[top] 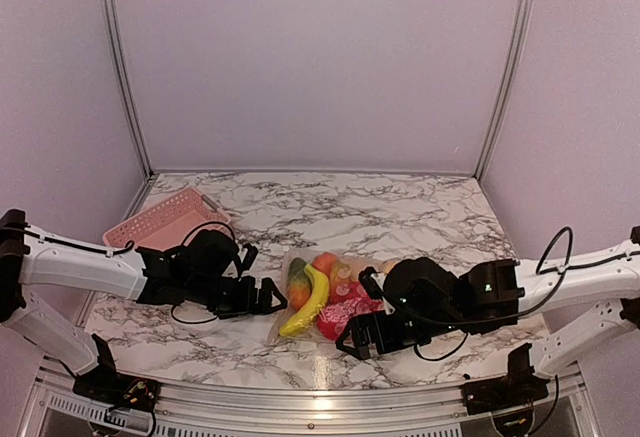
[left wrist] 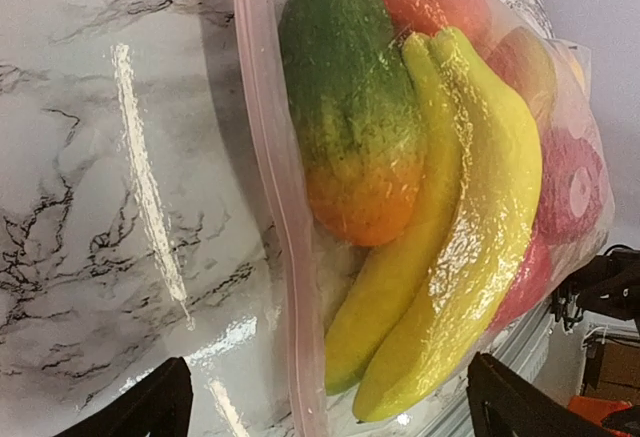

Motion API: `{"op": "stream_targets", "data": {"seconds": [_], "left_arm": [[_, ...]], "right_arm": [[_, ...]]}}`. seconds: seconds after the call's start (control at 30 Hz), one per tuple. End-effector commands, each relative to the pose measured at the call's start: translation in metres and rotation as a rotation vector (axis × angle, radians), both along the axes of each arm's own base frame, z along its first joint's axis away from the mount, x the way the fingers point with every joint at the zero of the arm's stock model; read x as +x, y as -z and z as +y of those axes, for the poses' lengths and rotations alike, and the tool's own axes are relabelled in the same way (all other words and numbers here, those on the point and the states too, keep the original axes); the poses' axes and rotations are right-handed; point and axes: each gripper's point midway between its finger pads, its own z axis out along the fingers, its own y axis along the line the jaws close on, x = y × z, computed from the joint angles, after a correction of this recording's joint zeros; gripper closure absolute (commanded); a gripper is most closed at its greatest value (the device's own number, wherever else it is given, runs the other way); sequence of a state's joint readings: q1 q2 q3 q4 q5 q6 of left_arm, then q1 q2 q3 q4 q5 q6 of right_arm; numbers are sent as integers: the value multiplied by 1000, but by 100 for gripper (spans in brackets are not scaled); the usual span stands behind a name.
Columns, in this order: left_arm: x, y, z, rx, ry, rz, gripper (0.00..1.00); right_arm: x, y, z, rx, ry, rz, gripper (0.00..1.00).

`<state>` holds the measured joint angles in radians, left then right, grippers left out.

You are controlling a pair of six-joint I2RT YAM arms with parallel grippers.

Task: Open the zip-top bag and remove the fake food
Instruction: Adjust the zipper food storage bag at the center of the board.

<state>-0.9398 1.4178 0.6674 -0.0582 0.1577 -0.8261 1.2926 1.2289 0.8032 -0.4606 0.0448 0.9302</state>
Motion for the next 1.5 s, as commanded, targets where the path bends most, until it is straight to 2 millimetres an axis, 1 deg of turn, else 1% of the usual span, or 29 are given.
{"op": "stream_targets", "data": {"seconds": [0.0,0.03,0.17,0.3,0.43,0.57,0.67,0.7,0.77,0.83,0.93,1.03,1.13,1.2,1.3,1.37,1.47], "left_arm": [[9,-14,-14,-19,22,-33,1],[10,-16,-15,-17,19,-37,1],[21,-22,-13,-17,-2,-53,1],[33,-26,-11,-12,-16,-68,1],[47,-25,-13,-14,-22,-67,1],[61,-25,-19,-18,-25,-67,1],[69,-22,-24,-20,-20,-58,1],[70,-20,-26,-22,-18,-55,1],[73,-17,-28,-22,-15,-47,1],[73,-12,-29,-24,-13,-37,1],[72,-3,-28,-27,-15,-20,1],[76,1,-30,-59,-21,-11,1],[85,3,-32,-89,-28,-10,3],[93,2,-37,-113,-23,-11,7],[101,7,-49,-128,6,-4,16],[104,8,-58,-154,26,3,23],[103,11,-69,-185,48,30,39]], "right_arm": [[8,21,-5,25,54,75,1],[12,23,-6,37,58,79,1],[47,27,-19,35,120,42,1],[91,31,-48,25,227,6,1],[153,30,-82,53,352,-59,1],[219,22,-106,67,440,-130,1],[266,7,-110,93,459,-177,1],[278,3,-111,87,459,-192,1],[294,0,-112,57,459,-206,1],[300,-4,-112,38,452,-217,1],[294,-9,-117,25,457,-225,1],[278,-6,-127,10,467,-214,1],[255,-4,-133,26,471,-192,1],[237,2,-135,34,463,-171,1],[217,5,-138,38,459,-156,1],[211,7,-141,41,465,-159,2],[210,14,-145,32,472,-156,2]]}}
